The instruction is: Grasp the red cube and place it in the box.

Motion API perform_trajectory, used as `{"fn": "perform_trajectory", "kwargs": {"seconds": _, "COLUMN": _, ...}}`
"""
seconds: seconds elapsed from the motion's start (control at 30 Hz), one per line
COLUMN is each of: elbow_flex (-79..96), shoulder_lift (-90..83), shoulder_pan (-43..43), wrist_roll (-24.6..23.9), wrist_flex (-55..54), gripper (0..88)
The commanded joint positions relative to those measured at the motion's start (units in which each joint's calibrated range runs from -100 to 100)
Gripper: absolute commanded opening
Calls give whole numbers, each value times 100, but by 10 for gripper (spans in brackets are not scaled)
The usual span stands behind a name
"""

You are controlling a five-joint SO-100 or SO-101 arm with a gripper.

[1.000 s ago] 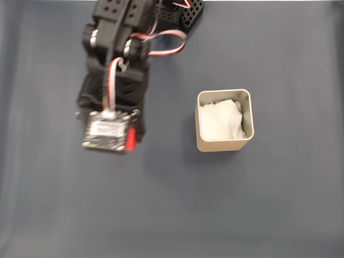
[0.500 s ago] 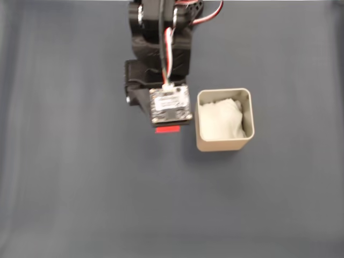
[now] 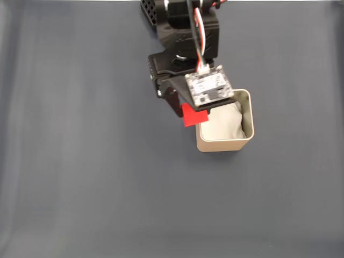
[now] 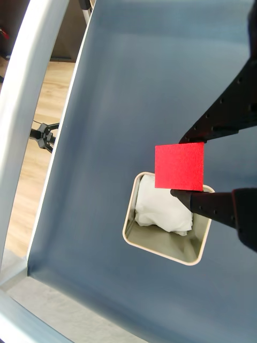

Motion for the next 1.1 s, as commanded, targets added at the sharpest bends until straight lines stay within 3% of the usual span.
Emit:
{"fn": "perform_trajectory", "kwargs": {"seconds": 0.0, "elbow_flex": -97, "shoulder_lift": -242, "shoulder_pan": -136, "wrist_roll": -20, "wrist_flex": 51, "gripper": 2}}
{"fn": "perform_trajectory", "kwargs": {"seconds": 1.07, "elbow_flex": -225, "shoulder_lift": -17, "shoulder_pan": -811, "wrist_roll": 44, "wrist_flex": 18, "gripper": 2}}
